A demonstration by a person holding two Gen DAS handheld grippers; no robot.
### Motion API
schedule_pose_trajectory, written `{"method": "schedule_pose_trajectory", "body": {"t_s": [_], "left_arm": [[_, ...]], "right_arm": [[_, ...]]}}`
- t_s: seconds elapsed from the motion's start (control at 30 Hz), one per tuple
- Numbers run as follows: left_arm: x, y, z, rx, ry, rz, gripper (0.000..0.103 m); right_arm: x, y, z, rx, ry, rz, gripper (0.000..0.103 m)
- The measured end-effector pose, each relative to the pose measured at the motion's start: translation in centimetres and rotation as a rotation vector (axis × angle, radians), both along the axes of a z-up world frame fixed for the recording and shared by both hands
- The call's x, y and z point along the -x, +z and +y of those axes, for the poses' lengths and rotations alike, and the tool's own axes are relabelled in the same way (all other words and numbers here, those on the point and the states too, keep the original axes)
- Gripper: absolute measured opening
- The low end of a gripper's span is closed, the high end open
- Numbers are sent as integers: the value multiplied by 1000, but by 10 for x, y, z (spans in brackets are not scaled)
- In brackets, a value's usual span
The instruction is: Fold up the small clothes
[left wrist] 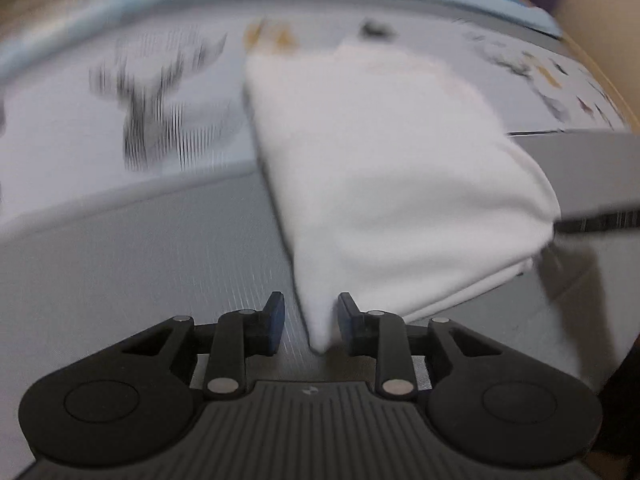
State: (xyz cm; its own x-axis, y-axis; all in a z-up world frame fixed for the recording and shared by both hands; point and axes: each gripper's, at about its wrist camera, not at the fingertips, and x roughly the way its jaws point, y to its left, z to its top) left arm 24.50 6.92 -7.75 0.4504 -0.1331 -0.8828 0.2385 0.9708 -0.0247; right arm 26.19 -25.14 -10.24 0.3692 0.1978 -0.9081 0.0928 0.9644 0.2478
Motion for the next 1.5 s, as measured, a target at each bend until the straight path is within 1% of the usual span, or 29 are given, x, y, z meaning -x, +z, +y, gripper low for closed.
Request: {"method": "schedule_pose_trajectory", "body": {"t_s": [0.03, 0.07, 0.1, 0.13, 0.17, 0.2, 0.23, 0.27, 0.33, 0.4, 0.5, 0.6, 0.7, 0.8, 0.83, 0.9, 0.93, 0.97, 1.0, 1.03, 1.07, 1.1, 1.17, 1.2, 1.33, 1.5], "left_arm": [[8, 10, -3, -21, -9, -54, 63], [16, 19, -4, -31, -5, -100, 74], [25, 31, -4, -44, 11, -156, 87], [30, 41, -7, -55, 30, -201, 89], [35, 52, -10, -63, 46, -237, 89], [44, 64, -11, -65, 65, -269, 94], [52, 76, -12, -66, 91, -297, 101], [62, 88, -15, -66, 117, -321, 103], [81, 108, -21, -55, 157, -362, 103], [99, 123, -28, -35, 192, -388, 103], [117, 136, -38, 15, 240, -399, 103], [139, 142, -42, 40, 268, -389, 103], [165, 141, -46, 35, 266, -403, 103], [183, 131, -49, 9, 268, -435, 103], [188, 123, -49, 11, 262, -447, 103], [193, 103, -46, 11, 274, -460, 103], [191, 92, -46, -2, 292, -443, 103], [186, 84, -44, -7, 313, -383, 103], [181, 81, -41, 25, 335, -333, 102], [178, 81, -35, 85, 359, -321, 102], [178, 82, -33, 106, 373, -333, 102], [177, 83, -34, 94, 379, -353, 103], [175, 82, -36, 44, 373, -375, 103], [173, 80, -37, 37, 372, -367, 103], [170, 77, -40, 50, 359, -330, 102], [167, 75, -48, 45, 329, -345, 102]], "right_arm": [[5, 11, -3, 12, -2, -43, 12], [11, 21, -5, 40, 0, -90, 14], [17, 30, -6, 79, 1, -131, 22], [24, 38, -6, 121, 2, -171, 27], [30, 48, -6, 157, 10, -216, 41], [38, 57, -8, 167, 20, -260, 48], [44, 63, -8, 167, 28, -300, 47], [53, 74, -9, 169, 40, -358, 47], [71, 94, -8, 174, 52, -461, 48], [95, 115, -6, 147, 47, -556, 53], [123, 134, -1, 109, 55, -619, 62], [150, 142, 4, 83, 72, -656, 67], [172, 142, 5, 70, 80, -669, 71], [191, 133, 11, 95, 83, -673, 72], [197, 127, 12, 98, 79, -665, 72], [198, 117, 15, 76, 67, -604, 72], [196, 114, 17, 58, 66, -585, 72], [195, 112, 20, 68, 70, -584, 72], [195, 110, 24, 97, 75, -586, 72], [193, 109, 29, 128, 80, -587, 72], [191, 108, 32, 140, 83, -587, 72], [188, 107, 34, 130, 86, -583, 72], [185, 104, 38, 108, 96, -571, 72], [183, 103, 41, 104, 103, -567, 72], [178, 100, 51, 114, 121, -565, 72], [176, 99, 60, 103, 146, -555, 73]]}}
